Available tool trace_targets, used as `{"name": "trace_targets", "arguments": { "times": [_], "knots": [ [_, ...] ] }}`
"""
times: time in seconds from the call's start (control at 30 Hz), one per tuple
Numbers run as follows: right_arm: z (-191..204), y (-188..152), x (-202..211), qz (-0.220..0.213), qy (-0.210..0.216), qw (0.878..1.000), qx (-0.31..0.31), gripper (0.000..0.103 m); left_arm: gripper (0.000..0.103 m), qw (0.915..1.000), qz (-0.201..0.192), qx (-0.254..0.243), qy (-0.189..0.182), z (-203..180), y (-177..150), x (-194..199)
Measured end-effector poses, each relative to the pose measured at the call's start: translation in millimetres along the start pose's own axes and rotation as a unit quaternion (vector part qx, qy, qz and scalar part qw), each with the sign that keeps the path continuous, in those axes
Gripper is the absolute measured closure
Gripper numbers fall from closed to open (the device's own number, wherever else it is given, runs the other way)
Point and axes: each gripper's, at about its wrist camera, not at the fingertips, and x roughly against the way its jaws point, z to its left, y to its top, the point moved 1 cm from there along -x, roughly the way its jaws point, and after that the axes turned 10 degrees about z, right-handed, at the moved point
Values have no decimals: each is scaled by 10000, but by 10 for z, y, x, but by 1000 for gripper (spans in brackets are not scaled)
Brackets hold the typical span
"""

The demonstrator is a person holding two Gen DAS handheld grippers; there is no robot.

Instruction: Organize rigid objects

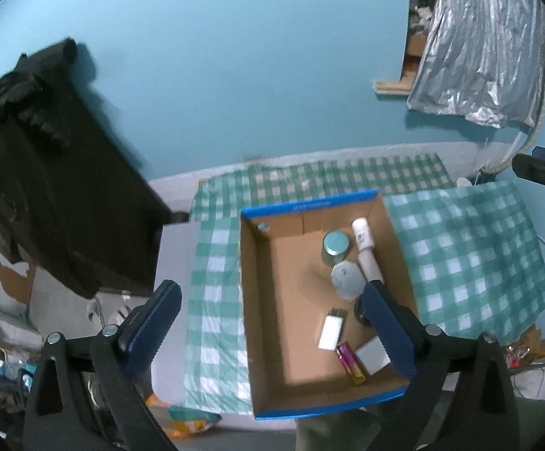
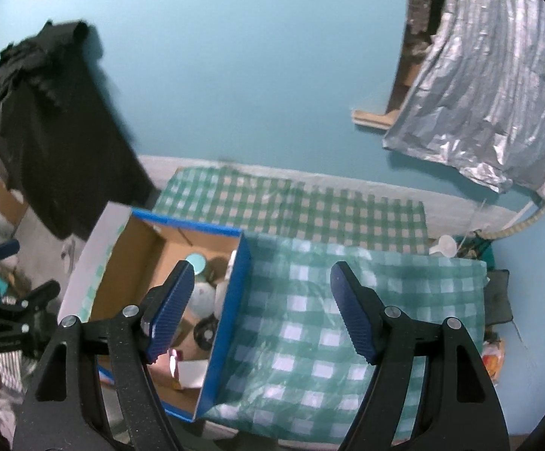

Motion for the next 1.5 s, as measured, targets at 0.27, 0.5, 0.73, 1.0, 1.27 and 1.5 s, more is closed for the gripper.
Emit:
{"name": "trace_targets", "arguments": {
  "times": [0.27,0.5,0.73,1.0,1.27,1.5],
  "knots": [
    [-241,-64,233,-391,-162,9987,-278,29,1,9989,-403,65,-220,-144,48,225],
    [-372,-117,302,-479,-217,9982,-278,29,1,9979,-567,151,-270,-278,59,334],
    [-471,-159,363,-543,-238,9977,-315,29,1,9968,-686,290,-291,-288,45,446],
    [-489,-180,390,-522,-225,9979,-307,29,1,9965,-773,305,-136,-347,23,504],
    [-458,-157,368,-547,-214,9981,-164,29,1,9968,-788,150,-33,-476,67,548],
    [-512,-134,338,-535,-206,9982,-193,29,1,9966,-790,217,8,-504,81,554]
  ]
}}
